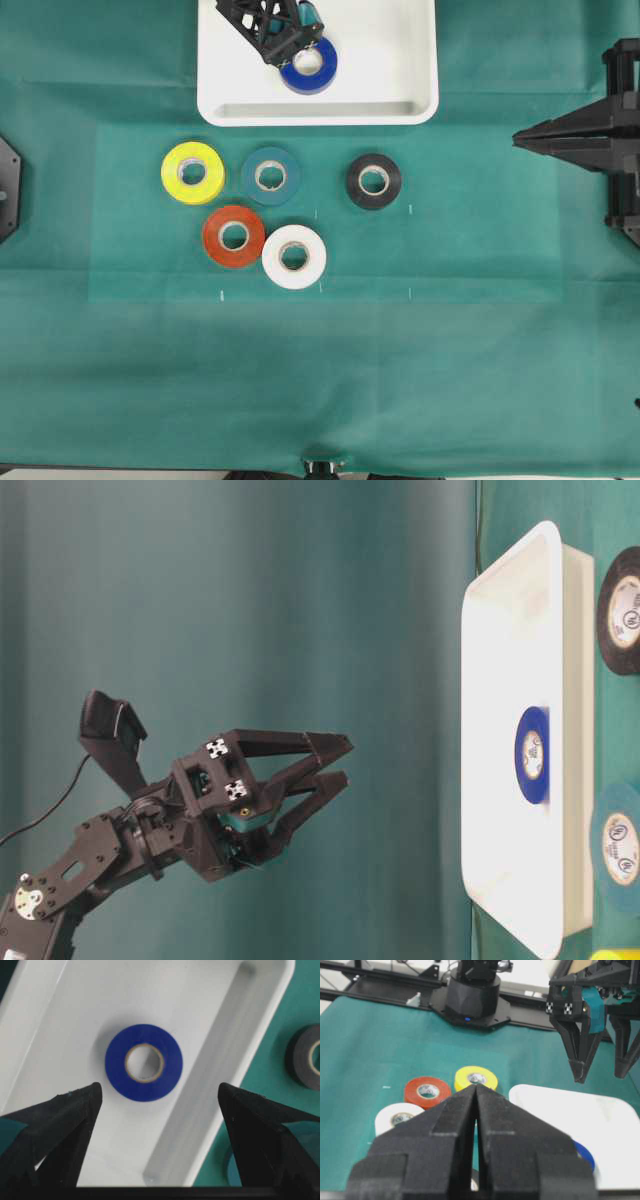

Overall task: Pick up the tape from a random location and place it into the white case.
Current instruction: 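Open the left gripper to release the roll and raise it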

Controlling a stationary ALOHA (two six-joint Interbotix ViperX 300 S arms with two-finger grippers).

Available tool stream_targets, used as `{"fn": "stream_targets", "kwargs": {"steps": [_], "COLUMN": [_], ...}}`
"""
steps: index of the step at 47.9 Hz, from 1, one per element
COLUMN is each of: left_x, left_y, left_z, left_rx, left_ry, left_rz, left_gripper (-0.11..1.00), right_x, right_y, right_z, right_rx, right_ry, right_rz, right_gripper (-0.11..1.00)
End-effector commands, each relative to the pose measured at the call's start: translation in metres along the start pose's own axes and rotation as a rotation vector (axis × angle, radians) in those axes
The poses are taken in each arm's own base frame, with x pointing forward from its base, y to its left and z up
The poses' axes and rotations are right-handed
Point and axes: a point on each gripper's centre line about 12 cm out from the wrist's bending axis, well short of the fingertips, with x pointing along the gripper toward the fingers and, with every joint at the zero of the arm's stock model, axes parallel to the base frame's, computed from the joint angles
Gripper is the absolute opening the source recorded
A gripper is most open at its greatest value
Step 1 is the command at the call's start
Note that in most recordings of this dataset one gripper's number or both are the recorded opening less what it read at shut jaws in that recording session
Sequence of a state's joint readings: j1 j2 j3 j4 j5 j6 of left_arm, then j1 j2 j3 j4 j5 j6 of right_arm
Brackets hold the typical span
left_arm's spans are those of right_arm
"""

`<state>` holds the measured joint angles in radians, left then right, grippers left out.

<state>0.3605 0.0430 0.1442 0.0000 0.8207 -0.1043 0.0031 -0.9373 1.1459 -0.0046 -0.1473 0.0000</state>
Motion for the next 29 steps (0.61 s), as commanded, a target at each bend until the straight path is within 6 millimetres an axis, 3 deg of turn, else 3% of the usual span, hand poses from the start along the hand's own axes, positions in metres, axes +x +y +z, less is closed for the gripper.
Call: {"fn": "stream_targets", "kwargs": {"steps": [1,29], "left_x": [-0.0225,-0.0246], "left_y": [-0.0017,-0.0023], "left_z": [0.0083,0.0078], "left_rx": [0.000,0.002], "left_ry": [-0.058,-0.061], "left_rz": [-0.008,-0.009], "left_gripper": [0.90,0.90], "right_x": [0.0017,0.0017], "right_y": [0.0000,-0.0001], "right_z": [0.0117,0.0123], "right_rx": [0.000,0.002], "right_ry": [-0.028,-0.029], "right_rz": [0.000,0.000], "right_gripper": [0.00,0.00]}}
